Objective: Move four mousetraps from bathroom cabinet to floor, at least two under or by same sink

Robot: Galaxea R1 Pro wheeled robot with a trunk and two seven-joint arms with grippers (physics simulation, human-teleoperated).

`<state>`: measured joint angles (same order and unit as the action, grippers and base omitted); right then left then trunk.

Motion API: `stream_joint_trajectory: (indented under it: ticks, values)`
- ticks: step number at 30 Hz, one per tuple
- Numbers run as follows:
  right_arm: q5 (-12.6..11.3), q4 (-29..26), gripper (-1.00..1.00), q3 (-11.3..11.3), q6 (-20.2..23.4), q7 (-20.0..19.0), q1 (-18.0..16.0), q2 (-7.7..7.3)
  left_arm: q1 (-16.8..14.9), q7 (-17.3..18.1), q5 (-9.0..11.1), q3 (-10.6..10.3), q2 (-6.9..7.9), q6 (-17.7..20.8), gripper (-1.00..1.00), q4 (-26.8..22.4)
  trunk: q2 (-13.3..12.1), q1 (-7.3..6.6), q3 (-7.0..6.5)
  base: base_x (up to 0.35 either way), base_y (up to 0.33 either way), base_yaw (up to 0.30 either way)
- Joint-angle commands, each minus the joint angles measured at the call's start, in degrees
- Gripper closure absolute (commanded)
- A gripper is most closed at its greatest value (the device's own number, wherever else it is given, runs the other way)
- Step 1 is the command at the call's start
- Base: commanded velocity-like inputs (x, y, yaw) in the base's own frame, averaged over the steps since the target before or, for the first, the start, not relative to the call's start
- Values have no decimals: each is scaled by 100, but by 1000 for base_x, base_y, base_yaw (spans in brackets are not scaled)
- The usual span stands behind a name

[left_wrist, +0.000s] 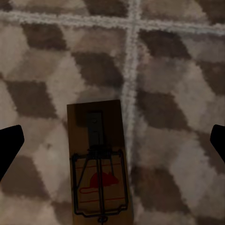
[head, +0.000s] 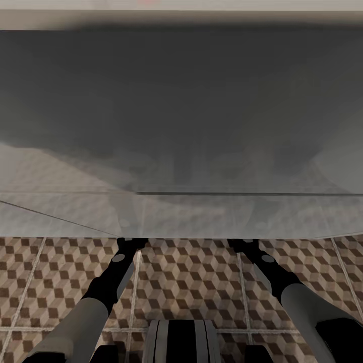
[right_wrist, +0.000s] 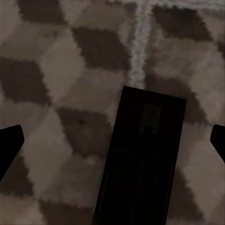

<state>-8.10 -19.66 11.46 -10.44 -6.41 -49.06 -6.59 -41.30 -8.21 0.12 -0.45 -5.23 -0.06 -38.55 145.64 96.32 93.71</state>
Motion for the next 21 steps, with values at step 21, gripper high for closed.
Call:
stream_joint_trajectory:
  ticks: [21]
  values:
    - [-60, 6, -100, 32, -22, -15, -5, -6, -1, -30, -3, 9, -4, -8, -100, 5, 1, -1, 3, -140, 0, 0]
